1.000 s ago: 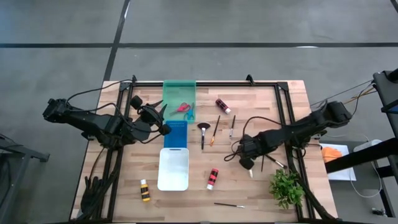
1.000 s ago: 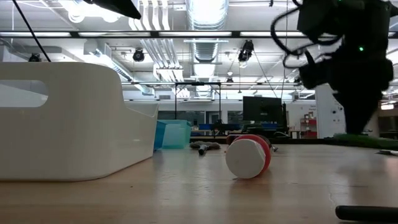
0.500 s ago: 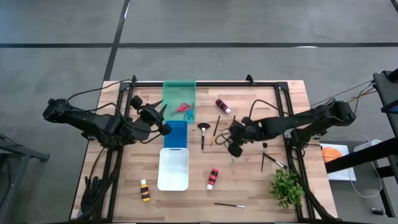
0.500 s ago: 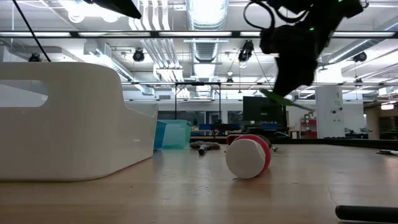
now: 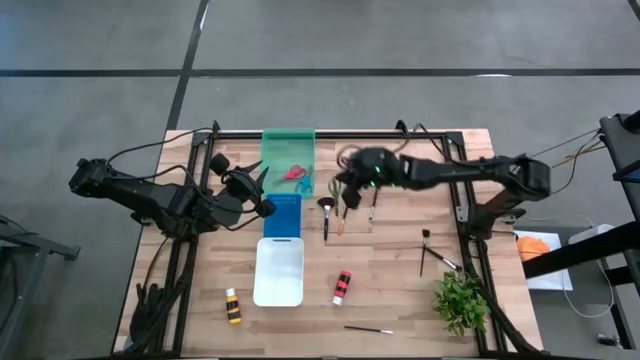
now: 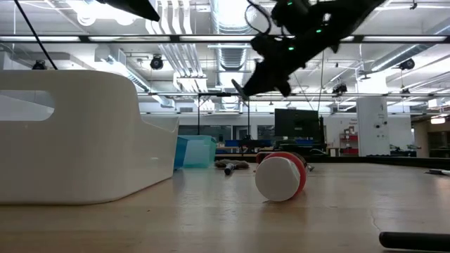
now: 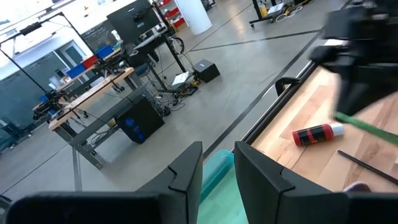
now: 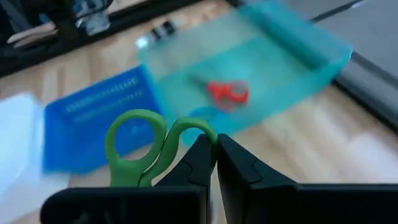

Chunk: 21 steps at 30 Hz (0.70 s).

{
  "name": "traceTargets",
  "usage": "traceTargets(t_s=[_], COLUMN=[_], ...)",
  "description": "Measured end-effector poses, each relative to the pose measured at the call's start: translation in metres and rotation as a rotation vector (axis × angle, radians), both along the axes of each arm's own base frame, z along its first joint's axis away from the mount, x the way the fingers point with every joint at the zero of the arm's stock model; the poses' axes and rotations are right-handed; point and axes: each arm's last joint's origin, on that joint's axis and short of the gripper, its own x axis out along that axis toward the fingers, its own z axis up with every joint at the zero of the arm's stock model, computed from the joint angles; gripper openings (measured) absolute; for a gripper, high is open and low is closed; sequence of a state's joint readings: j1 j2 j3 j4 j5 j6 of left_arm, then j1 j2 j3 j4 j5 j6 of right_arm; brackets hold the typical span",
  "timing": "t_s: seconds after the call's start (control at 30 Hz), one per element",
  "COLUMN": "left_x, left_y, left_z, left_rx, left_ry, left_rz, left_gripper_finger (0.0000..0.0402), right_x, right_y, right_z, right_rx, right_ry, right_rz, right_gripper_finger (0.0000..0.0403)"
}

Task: Pick & Place Paint Supplies
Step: Put the green scissors into the green bin

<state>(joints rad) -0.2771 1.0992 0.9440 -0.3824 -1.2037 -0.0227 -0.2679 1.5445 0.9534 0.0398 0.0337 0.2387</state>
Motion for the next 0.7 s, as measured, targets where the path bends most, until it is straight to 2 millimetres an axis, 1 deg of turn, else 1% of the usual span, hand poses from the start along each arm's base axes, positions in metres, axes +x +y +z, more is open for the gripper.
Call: traceTargets(t_s=[0.1,0.27,0.37,0.53,0.63,0.7], left_x=[0.000,0.001,0.001,0.001,0.001,0.002], left_y=[0.000,0.000,0.000,-0.001,-0.001,-0.001], left_z=[0.000,0.001,0.001,0.001,0.001,0.001], left_rx=[-0.002,-0.006,-0.008,-0.021,-0.030,-0.036], left_ry=[-0.006,-0.019,-0.022,-0.025,-0.023,-0.022], left_rz=[0.000,0.000,0.000,-0.015,-0.031,-0.040], left_gripper_finger=[0.0100,0.0100,0.0100,0.0100,0.0100,0.0100], right_x=[0.022,0.065,0.084,0.102,0.109,0.114], right_y=[-0.020,-0.047,-0.071,-0.116,-0.138,-0.148], right_z=[0.004,0.011,0.008,0.000,-0.010,-0.016], right_rx=[-0.015,-0.068,-0.064,0.016,0.062,0.086], right_ry=[-0.002,0.007,0.017,-0.037,-0.050,-0.046], right_rz=[0.023,0.071,0.084,0.094,0.096,0.103], right_gripper_finger=[0.0009,0.0009,0.0009,0.0009,0.0009,0.0009])
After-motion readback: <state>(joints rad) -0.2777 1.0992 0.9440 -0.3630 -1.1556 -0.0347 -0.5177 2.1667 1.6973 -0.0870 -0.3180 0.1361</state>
